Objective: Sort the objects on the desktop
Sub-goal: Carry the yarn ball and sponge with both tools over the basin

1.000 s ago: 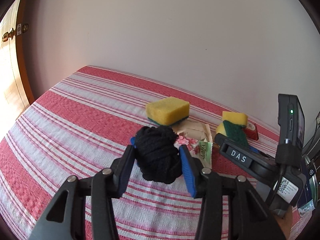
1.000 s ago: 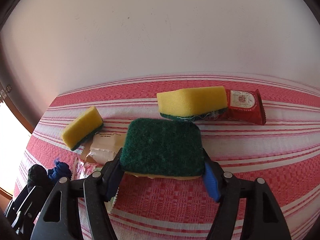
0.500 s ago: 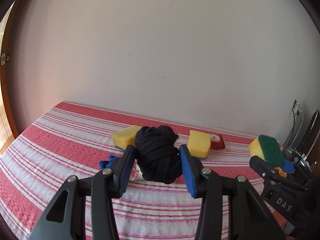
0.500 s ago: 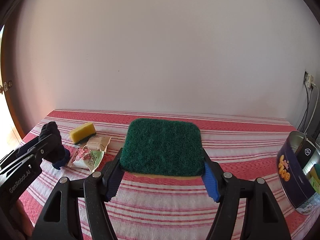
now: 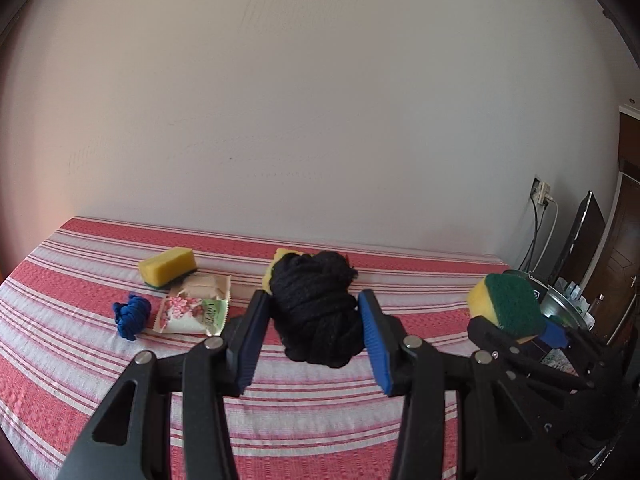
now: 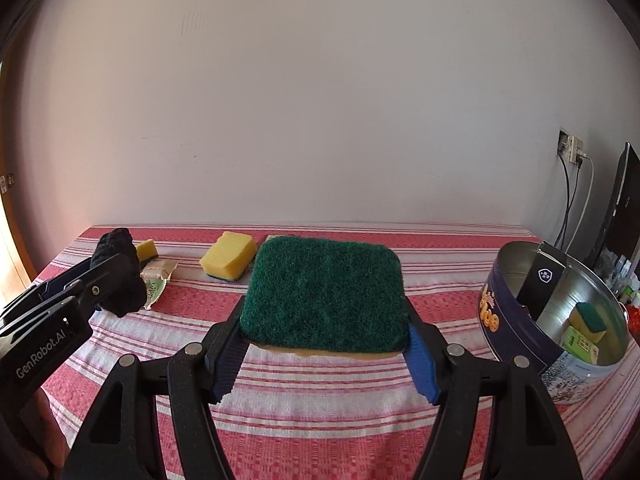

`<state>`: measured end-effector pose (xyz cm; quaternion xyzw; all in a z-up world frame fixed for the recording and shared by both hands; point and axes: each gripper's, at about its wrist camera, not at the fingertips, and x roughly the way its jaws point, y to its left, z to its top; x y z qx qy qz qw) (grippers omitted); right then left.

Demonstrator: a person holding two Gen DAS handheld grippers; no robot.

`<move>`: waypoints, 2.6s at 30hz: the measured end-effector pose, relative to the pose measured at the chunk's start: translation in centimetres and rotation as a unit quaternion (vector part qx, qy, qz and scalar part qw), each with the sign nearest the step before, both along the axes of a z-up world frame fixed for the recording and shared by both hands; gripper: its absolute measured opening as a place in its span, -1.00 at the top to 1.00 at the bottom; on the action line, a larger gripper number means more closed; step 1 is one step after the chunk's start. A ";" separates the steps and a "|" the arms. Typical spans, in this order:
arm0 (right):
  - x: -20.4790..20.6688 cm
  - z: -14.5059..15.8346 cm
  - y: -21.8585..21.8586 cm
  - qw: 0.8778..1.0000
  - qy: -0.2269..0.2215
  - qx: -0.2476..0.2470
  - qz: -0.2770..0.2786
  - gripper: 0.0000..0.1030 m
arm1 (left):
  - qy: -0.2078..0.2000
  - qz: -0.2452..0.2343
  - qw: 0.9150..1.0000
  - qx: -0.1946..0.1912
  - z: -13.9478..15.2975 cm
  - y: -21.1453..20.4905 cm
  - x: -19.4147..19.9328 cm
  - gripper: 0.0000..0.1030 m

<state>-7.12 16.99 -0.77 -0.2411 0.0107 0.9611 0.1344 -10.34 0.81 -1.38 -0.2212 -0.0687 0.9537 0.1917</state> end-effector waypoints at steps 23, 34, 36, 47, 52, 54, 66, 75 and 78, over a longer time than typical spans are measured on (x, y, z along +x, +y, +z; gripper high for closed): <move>10.9 4.8 15.1 0.978 0.062 0.032 -0.197 -0.38 | 0.063 -0.183 0.981 -0.011 4.1 18.1 5.0 0.12; 12.5 4.8 21.1 0.964 0.059 0.023 -0.258 -0.39 | 0.077 -0.244 0.967 -0.021 5.5 24.8 6.5 0.12; 12.4 4.7 22.0 0.963 0.056 0.020 -0.262 -0.39 | 0.077 -0.251 0.965 -0.023 5.6 25.8 6.6 0.12; 13.5 4.7 23.3 0.951 0.050 0.022 -0.303 -0.39 | 0.075 -0.290 0.954 -0.021 6.0 29.6 6.5 0.12; 14.0 4.8 24.2 0.947 0.049 0.024 -0.317 -0.39 | 0.079 -0.300 0.950 -0.023 6.0 30.5 6.5 0.12; 14.0 4.8 24.3 0.946 0.049 0.024 -0.321 -0.39 | 0.079 -0.298 0.951 -0.026 5.8 30.6 6.2 0.12; 13.2 4.6 25.3 0.943 0.043 0.013 -0.330 -0.39 | 0.066 -0.286 0.955 -0.045 4.4 31.0 5.5 0.12; 13.3 4.4 25.6 0.944 0.052 0.012 -0.326 -0.39 | 0.059 -0.285 0.955 -0.050 3.6 31.5 5.2 0.12; 13.1 4.0 26.1 0.943 0.051 0.005 -0.328 -0.39 | 0.057 -0.283 0.956 -0.050 3.5 31.3 5.0 0.12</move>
